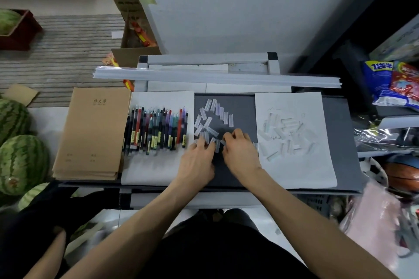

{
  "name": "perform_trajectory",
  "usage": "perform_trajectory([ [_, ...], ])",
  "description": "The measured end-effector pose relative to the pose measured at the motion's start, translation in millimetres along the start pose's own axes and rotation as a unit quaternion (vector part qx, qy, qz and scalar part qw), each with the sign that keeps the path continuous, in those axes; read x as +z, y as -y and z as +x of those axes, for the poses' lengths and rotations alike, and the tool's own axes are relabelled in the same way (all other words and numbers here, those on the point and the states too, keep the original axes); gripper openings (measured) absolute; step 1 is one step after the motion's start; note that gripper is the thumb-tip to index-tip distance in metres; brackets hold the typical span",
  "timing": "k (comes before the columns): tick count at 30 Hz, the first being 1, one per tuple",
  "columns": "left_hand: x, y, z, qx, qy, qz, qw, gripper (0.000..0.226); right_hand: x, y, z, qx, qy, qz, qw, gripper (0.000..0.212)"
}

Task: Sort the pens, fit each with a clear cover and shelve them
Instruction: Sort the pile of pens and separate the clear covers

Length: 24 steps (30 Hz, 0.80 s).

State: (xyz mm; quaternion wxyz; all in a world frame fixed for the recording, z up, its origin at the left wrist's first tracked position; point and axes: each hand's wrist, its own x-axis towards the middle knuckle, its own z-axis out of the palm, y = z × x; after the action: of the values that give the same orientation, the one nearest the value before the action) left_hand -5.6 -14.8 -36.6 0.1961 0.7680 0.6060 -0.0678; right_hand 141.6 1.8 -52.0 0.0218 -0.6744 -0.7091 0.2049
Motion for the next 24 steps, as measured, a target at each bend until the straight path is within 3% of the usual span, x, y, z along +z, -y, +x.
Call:
perform_trajectory([
  [13, 10, 25, 2, 0.019, -0.045, -0.150, 0.987, 0.016, -5, 11, 0, 0.133, -0.063, 0.141, 0.979, 0.020],
  [24, 32, 43, 8, 0.079, -0.146, -0.264, 0.950, 0.011, -7, 8, -4, 0.215, -0.110, 0.296, 0.924, 0.016],
])
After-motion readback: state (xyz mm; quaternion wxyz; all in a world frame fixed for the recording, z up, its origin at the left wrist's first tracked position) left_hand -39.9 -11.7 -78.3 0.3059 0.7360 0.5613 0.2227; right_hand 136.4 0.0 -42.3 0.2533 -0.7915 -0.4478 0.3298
